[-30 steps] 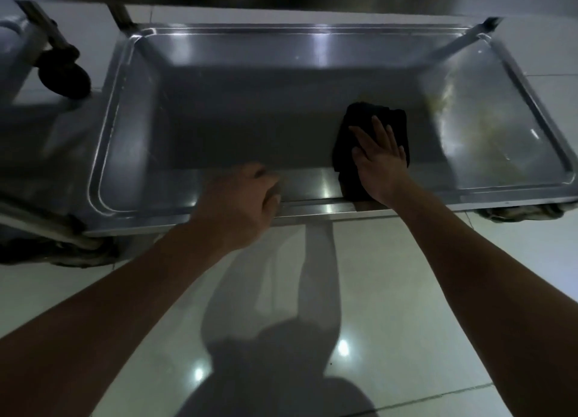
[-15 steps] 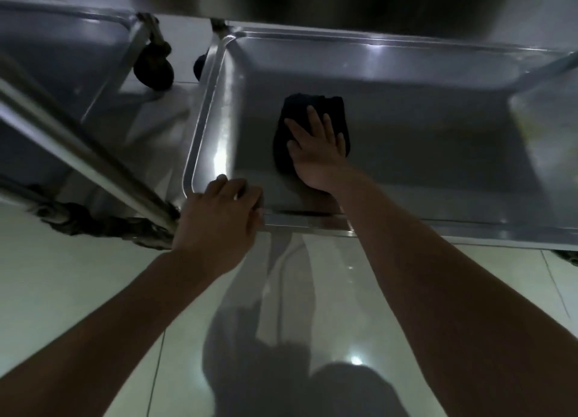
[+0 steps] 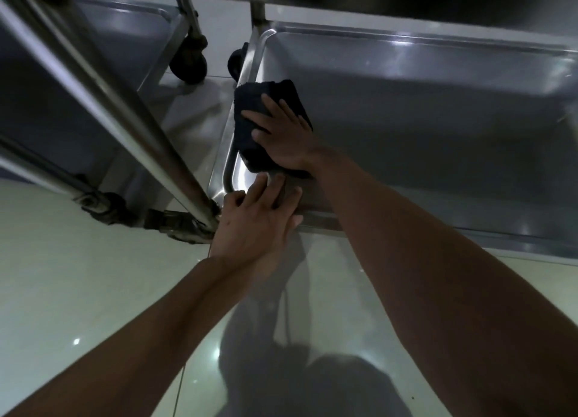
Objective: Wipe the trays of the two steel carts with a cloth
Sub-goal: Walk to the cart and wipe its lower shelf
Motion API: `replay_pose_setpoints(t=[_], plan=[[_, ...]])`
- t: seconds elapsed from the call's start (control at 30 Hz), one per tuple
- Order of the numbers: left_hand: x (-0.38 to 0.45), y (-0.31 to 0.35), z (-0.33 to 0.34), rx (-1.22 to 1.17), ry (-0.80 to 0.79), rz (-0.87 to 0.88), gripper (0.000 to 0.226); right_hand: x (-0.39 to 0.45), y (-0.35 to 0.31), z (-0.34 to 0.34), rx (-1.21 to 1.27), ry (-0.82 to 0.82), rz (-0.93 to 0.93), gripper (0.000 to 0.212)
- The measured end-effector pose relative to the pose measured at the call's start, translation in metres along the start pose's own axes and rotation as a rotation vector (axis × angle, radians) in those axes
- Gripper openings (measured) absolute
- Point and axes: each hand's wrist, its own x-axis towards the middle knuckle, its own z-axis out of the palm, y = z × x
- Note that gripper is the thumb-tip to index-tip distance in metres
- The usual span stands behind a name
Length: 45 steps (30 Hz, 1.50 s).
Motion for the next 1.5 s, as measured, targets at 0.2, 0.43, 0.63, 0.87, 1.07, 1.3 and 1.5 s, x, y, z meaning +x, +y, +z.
replay_pose_setpoints(t=[0.2,0.43,0.63,0.87,1.07,1.3,1.5], plan=[[0.003,0.003,-0.021,0.006,-0.073,0.0,0.045,-0.045,0.056,-0.02,-0.06,0.081,0.119,0.049],[0.036,0.079,-0.046,-0.18,-0.07,0.095,0.035,-0.143,0.145,-0.061,-0.107,0.139,0.42,0.051],[0.029,0.188,-0.037,-0.269,-0.104,0.198,0.036,-0.245,0.183,-0.084,-0.338,-0.017,0.228,0.041],[0.02,0.204,-0.051,-0.302,-0.209,0.088,0.044,-0.302,0.161,-0.084,-0.529,-0.258,0.244,0.049],[0.017,0.199,-0.042,-0.293,-0.198,0.115,0.057,-0.299,0.157,-0.086,-0.449,-0.193,0.279,0.046],[0.027,0.201,-0.032,-0.306,-0.045,0.022,0.038,-0.282,0.187,-0.071,-0.309,0.054,0.24,0.057],[0.037,0.23,-0.026,-0.278,0.232,0.065,0.008,-0.276,0.208,-0.069,-0.188,0.187,0.153,0.053]])
